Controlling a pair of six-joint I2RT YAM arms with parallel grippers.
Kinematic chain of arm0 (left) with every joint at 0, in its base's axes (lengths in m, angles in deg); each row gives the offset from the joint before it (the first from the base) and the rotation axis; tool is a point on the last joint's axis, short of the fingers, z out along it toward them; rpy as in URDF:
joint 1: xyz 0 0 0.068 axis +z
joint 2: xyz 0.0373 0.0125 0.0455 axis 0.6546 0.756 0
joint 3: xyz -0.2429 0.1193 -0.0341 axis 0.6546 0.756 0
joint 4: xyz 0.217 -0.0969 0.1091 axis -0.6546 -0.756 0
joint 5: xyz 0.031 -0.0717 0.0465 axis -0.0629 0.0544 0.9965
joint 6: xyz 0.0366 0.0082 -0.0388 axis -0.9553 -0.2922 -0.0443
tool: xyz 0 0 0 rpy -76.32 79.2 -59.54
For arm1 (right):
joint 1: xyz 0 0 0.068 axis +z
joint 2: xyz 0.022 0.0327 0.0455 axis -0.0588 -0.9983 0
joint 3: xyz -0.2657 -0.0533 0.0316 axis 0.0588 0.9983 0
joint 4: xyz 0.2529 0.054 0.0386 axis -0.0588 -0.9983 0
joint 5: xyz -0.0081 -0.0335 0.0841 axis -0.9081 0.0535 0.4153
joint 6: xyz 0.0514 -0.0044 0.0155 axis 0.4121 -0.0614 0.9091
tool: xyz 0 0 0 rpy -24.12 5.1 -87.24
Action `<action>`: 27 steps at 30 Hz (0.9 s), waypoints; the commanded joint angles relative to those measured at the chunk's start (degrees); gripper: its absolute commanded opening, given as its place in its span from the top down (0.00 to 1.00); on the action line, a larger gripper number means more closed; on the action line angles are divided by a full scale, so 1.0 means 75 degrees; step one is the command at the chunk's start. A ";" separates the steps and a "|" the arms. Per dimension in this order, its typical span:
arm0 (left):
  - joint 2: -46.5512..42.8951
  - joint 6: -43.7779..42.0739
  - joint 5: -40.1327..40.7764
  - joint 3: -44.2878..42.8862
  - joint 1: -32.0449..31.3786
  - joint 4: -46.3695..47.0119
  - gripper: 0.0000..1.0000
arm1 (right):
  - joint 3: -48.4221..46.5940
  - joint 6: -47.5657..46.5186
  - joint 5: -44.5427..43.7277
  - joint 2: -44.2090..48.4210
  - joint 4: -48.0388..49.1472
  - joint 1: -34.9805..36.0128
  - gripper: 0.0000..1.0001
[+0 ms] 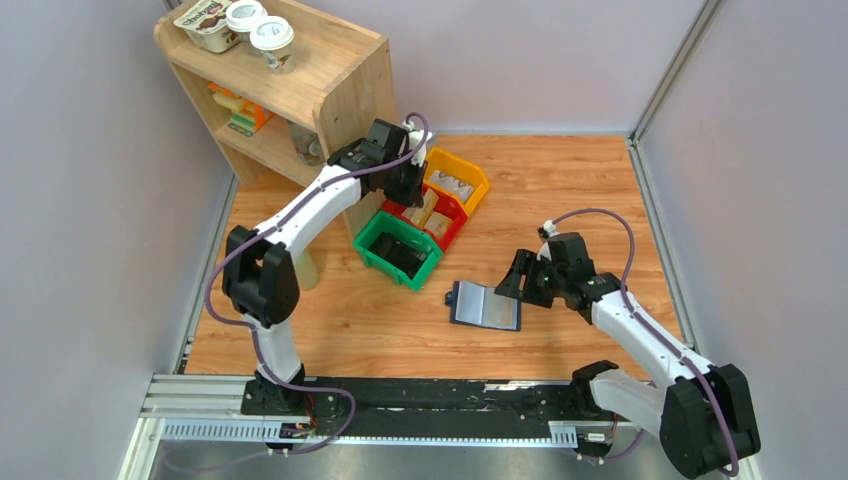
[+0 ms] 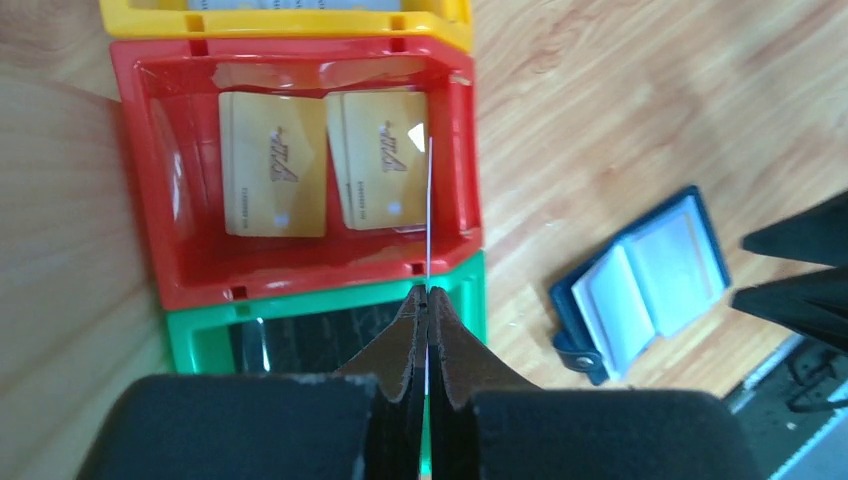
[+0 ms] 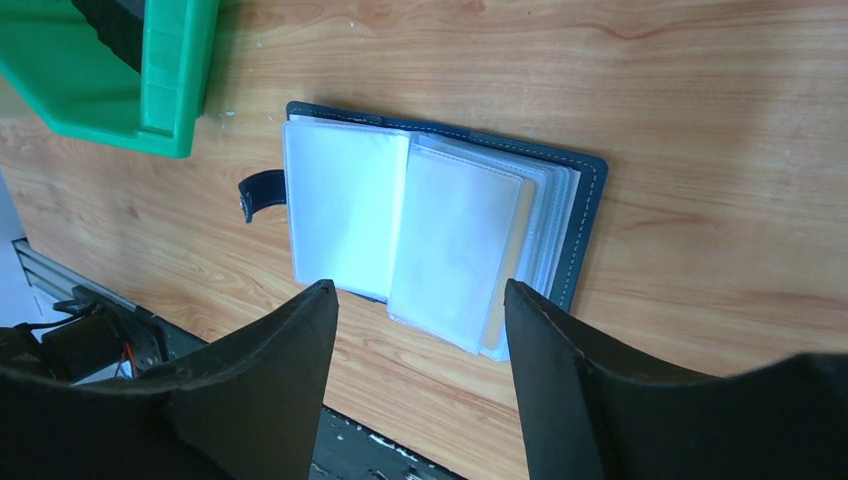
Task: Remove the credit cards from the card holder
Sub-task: Place the credit card in the storage box.
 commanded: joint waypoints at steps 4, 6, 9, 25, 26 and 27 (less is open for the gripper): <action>0.1587 -0.0985 -0.0083 -0.1627 0.0191 -0.0799 1.00 | -0.0519 -0.0511 -0.0370 0.0123 -0.0504 -0.0035 0.34; 0.1986 -0.1032 -0.0083 -0.1909 0.0179 -0.0776 1.00 | -0.0577 -0.0594 -0.0393 0.0147 -0.0575 -0.0035 0.34; 0.2478 -0.0975 -0.0212 -0.2145 0.0191 -0.0647 1.00 | -0.0589 -0.0652 -0.0393 0.0194 -0.0645 -0.0035 0.33; 0.2081 -0.0097 -0.0365 -0.1151 0.0179 0.1004 1.00 | -0.0390 -0.0406 -0.0428 0.0323 -0.0587 -0.0035 0.34; 0.2000 0.0044 -0.0353 -0.1010 0.0191 0.1261 1.00 | -0.0378 -0.0395 -0.0417 0.0311 -0.0587 -0.0046 0.34; 0.1952 0.0115 -0.0330 -0.0799 0.0191 0.1379 1.00 | -0.0367 -0.0383 -0.0405 0.0311 -0.0575 -0.0035 0.34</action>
